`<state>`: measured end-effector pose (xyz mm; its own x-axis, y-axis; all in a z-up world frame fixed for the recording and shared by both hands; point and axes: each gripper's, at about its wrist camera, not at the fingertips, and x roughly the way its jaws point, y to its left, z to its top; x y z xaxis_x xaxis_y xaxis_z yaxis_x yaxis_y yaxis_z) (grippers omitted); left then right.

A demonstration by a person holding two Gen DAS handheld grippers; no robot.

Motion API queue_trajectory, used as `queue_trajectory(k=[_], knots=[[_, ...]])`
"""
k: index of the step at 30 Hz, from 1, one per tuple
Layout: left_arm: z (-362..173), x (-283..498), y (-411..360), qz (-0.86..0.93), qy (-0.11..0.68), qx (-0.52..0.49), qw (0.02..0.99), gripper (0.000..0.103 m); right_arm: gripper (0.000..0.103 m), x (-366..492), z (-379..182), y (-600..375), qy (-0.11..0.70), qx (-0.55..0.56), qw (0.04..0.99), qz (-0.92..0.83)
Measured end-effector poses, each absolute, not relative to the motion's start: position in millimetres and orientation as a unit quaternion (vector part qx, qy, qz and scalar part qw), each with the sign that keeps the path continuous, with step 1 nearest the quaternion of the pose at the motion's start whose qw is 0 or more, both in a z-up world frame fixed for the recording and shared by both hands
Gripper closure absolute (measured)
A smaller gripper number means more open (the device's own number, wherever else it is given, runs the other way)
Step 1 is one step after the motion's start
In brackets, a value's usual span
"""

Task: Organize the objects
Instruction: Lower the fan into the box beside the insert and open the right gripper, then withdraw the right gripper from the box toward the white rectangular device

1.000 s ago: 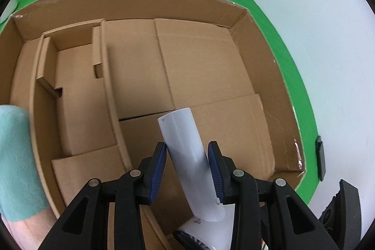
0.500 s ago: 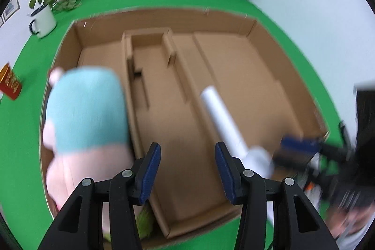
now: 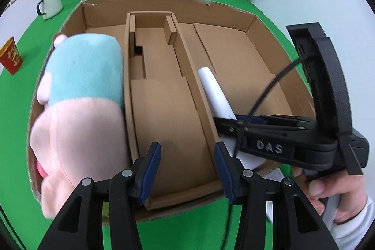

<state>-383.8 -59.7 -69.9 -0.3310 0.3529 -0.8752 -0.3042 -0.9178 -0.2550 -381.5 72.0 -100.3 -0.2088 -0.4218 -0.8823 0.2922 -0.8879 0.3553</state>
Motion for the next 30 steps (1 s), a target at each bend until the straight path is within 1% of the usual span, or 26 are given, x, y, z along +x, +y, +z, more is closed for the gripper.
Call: queue_trajectory(k=[5, 14, 19, 20, 21, 22, 24, 26, 30], knots=[[-70, -379, -61, 0.813, -0.041, -0.547, 0.193, 0.057, 0.071, -379, -102, 78, -0.108, 0.588, 0.194, -0.778], [-66, -376, -71, 0.813, -0.046, -0.55, 0.186, 0.057, 0.071, -380, -104, 71, -0.091, 0.596, 0.198, -0.773], [-64, -372, -75, 0.808, -0.063, -0.557, 0.181, 0.056, 0.07, -382, -101, 76, -0.104, 0.594, 0.206, -0.77], [-66, -372, -75, 0.808, -0.065, -0.558, 0.181, 0.056, 0.068, -381, -96, 81, -0.104, 0.584, 0.202, -0.779], [-66, -369, -76, 0.807, -0.069, -0.559, 0.179, 0.056, 0.063, -381, -91, 83, -0.102, 0.575, 0.198, -0.787], [-67, -367, -75, 0.805, -0.07, -0.561, 0.18, 0.056, 0.06, -378, -84, 89, -0.097, 0.562, 0.192, -0.799], [-66, -361, -72, 0.808, -0.061, -0.558, 0.178, 0.055, 0.04, -374, -72, 97, -0.1, 0.54, 0.19, -0.814], [-66, -360, -69, 0.81, -0.06, -0.558, 0.172, 0.054, 0.038, -366, -62, 104, -0.091, 0.517, 0.185, -0.831], [-65, -362, -66, 0.808, -0.063, -0.562, 0.164, 0.053, 0.029, -345, -49, 110, -0.064, 0.475, 0.177, -0.86]])
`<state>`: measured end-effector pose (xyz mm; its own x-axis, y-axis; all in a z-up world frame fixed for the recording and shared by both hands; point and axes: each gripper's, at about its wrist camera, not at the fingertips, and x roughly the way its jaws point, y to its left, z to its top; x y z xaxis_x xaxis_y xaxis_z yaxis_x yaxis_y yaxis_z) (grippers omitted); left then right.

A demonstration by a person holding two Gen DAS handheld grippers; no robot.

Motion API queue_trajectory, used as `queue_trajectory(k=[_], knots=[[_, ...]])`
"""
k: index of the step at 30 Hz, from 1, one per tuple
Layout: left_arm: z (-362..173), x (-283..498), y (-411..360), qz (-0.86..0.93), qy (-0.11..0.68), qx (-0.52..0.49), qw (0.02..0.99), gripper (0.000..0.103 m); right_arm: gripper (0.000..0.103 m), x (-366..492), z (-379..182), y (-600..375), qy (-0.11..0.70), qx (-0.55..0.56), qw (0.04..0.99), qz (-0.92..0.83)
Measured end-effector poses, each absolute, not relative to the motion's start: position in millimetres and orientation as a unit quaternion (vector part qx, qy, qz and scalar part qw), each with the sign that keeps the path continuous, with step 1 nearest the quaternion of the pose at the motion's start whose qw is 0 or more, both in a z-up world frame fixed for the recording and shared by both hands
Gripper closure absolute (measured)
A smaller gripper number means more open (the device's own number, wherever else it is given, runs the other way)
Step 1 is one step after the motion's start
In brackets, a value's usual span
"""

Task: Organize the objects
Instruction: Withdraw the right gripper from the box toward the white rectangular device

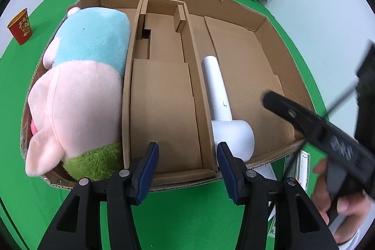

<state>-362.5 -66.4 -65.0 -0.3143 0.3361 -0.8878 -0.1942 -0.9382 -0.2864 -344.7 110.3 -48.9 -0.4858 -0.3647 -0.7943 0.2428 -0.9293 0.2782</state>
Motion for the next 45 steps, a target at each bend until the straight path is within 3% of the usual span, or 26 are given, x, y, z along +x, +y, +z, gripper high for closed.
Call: queue_trajectory(k=[5, 8, 10, 12, 13, 14, 15, 25, 35, 45], knots=[[-58, -360, -64, 0.821, -0.035, -0.547, 0.159, 0.051, 0.023, -317, -34, 125, -0.043, 0.426, 0.163, -0.889], [-37, -345, -66, 0.854, -0.01, -0.501, 0.143, 0.051, 0.021, -300, -20, 130, -0.023, 0.392, 0.164, -0.905], [-14, -326, -66, 0.884, 0.002, -0.447, 0.134, 0.045, 0.02, -285, -9, 137, -0.008, 0.359, 0.156, -0.92], [11, -300, -68, 0.917, 0.007, -0.377, 0.13, 0.025, 0.02, -275, -3, 134, 0.003, 0.333, 0.154, -0.93], [20, -289, -69, 0.929, 0.008, -0.348, 0.126, 0.019, 0.02, -269, -1, 134, 0.009, 0.322, 0.154, -0.934], [28, -277, -70, 0.94, 0.011, -0.319, 0.12, 0.004, 0.02, -261, 1, 133, 0.019, 0.308, 0.153, -0.939], [36, -262, -71, 0.952, 0.012, -0.285, 0.112, 0.001, 0.02, -255, 1, 132, 0.025, 0.299, 0.151, -0.942], [41, -212, -75, 0.966, 0.004, -0.241, 0.091, 0.001, 0.02, -211, -30, 135, 0.017, 0.314, 0.161, -0.936], [-17, -188, -71, 0.954, 0.0, -0.283, 0.097, 0.001, 0.02, -145, -92, 116, 0.028, 0.348, 0.32, -0.881], [-51, -178, -75, 0.941, -0.018, -0.318, 0.114, 0.001, 0.02, -158, -102, 167, 0.073, 0.38, 0.201, -0.9]])
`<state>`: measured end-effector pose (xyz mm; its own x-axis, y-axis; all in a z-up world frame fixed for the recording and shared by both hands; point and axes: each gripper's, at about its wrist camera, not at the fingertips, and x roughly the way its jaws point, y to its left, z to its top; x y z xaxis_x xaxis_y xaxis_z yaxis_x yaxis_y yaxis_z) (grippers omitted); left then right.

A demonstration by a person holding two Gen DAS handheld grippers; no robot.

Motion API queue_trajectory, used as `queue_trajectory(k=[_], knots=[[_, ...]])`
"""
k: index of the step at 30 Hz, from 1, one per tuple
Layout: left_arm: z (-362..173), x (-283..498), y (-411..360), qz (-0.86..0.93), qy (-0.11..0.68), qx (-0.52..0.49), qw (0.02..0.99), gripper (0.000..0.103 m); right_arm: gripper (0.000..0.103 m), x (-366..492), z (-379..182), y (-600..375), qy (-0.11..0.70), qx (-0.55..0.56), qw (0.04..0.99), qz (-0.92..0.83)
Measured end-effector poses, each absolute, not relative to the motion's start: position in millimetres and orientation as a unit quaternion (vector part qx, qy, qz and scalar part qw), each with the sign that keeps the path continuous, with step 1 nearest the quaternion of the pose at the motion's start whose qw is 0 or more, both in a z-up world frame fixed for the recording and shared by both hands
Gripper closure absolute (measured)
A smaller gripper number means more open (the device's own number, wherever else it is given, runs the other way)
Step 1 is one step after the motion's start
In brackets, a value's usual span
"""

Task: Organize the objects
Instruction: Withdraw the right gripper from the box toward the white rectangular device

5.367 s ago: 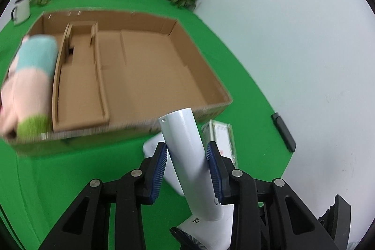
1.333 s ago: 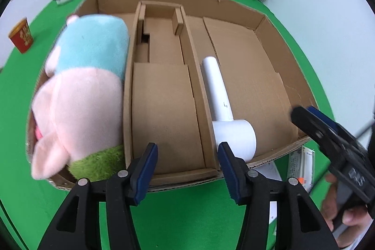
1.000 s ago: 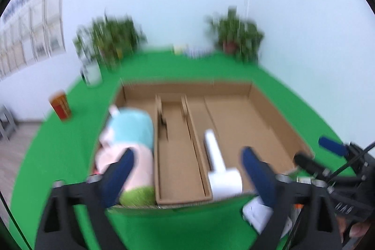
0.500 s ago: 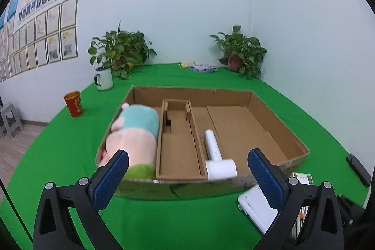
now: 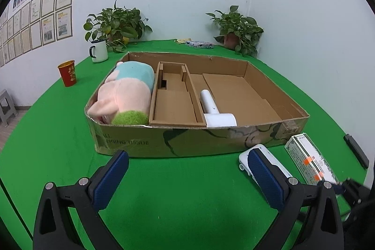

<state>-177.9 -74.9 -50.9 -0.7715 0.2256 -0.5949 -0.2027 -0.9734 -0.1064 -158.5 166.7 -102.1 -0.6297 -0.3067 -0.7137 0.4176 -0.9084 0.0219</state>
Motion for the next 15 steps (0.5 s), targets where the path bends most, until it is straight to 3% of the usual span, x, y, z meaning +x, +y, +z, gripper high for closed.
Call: queue_trajectory(k=[4, 9, 15], knots=[[-55, -178, -73, 0.936, -0.028, -0.324, 0.136, 0.001, 0.017, -165, -82, 166, 0.067, 0.36, 0.22, -0.904], [-59, -190, -74, 0.922, -0.055, -0.348, 0.162, 0.001, 0.0, -182, -86, 130, 0.075, 0.373, 0.27, -0.885], [-66, -198, -78, 0.921, -0.052, -0.356, 0.151, 0.001, 0.001, -202, -100, 110, 0.088, 0.389, 0.249, -0.883]])
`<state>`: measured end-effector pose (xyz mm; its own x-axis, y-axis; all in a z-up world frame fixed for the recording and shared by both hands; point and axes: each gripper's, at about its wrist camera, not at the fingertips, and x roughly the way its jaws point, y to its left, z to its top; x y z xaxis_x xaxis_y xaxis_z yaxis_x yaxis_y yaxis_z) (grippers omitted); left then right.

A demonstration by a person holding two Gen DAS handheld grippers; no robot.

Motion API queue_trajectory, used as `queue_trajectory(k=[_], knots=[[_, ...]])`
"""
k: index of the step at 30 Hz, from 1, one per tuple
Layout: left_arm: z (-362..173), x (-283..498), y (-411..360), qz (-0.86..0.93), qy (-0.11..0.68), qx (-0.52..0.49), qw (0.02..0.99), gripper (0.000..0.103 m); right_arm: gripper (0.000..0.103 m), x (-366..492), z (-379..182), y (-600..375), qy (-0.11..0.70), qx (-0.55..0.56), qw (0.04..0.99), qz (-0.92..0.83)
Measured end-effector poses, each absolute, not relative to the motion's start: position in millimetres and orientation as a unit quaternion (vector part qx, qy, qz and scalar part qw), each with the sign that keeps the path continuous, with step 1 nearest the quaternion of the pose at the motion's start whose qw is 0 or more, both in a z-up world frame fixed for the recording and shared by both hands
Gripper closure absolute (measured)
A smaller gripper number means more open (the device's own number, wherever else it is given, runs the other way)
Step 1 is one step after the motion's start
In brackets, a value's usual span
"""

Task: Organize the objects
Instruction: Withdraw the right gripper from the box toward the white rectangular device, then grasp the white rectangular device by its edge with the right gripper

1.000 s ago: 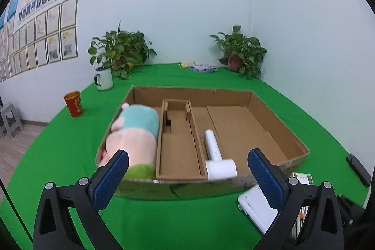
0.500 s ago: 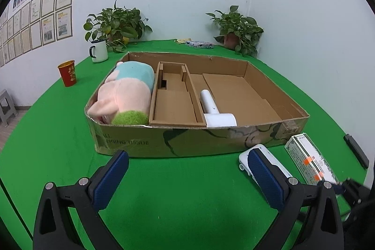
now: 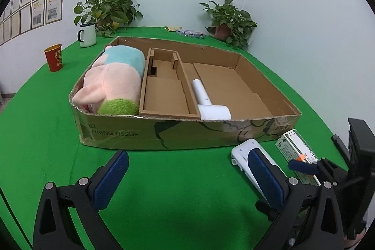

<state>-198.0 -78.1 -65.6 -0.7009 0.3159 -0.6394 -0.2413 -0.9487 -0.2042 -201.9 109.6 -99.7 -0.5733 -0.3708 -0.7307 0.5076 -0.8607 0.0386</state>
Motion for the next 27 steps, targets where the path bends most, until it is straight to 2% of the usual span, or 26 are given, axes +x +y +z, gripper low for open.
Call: queue_trajectory(k=[8, 10, 12, 15, 20, 21, 23, 25, 27], knots=[[-80, -202, -78, 0.915, -0.058, -0.37, 0.149, 0.001, 0.002, -226, -110, 110, 0.089, 0.432, 0.228, -0.868], [-83, -203, -78, 0.914, -0.061, -0.373, 0.146, 0.001, 0.012, -227, -114, 110, 0.089, 0.438, 0.229, -0.865], [-85, -203, -79, 0.914, -0.068, -0.373, 0.142, 0.001, 0.036, -226, -121, 109, 0.107, 0.445, 0.21, -0.864], [-88, -199, -83, 0.907, -0.089, -0.381, 0.156, 0.004, 0.038, -217, -122, 117, 0.085, 0.45, 0.21, -0.864], [-102, -196, -83, 0.868, -0.138, -0.424, 0.219, 0.004, 0.035, -173, -115, 127, 0.022, 0.454, 0.244, -0.857], [-109, -199, -84, 0.841, -0.173, -0.447, 0.252, 0.004, 0.021, -165, -111, 127, 0.014, 0.442, 0.258, -0.859], [-115, -203, -81, 0.811, -0.207, -0.467, 0.286, 0.004, 0.009, -150, -102, 127, 0.016, 0.41, 0.267, -0.872], [-120, -205, -75, 0.792, -0.217, -0.477, 0.313, 0.004, 0.001, -142, -100, 125, 0.034, 0.389, 0.269, -0.88], [-121, -209, -67, 0.782, -0.216, -0.482, 0.33, 0.006, 0.001, -142, -104, 121, 0.049, 0.393, 0.265, -0.879]])
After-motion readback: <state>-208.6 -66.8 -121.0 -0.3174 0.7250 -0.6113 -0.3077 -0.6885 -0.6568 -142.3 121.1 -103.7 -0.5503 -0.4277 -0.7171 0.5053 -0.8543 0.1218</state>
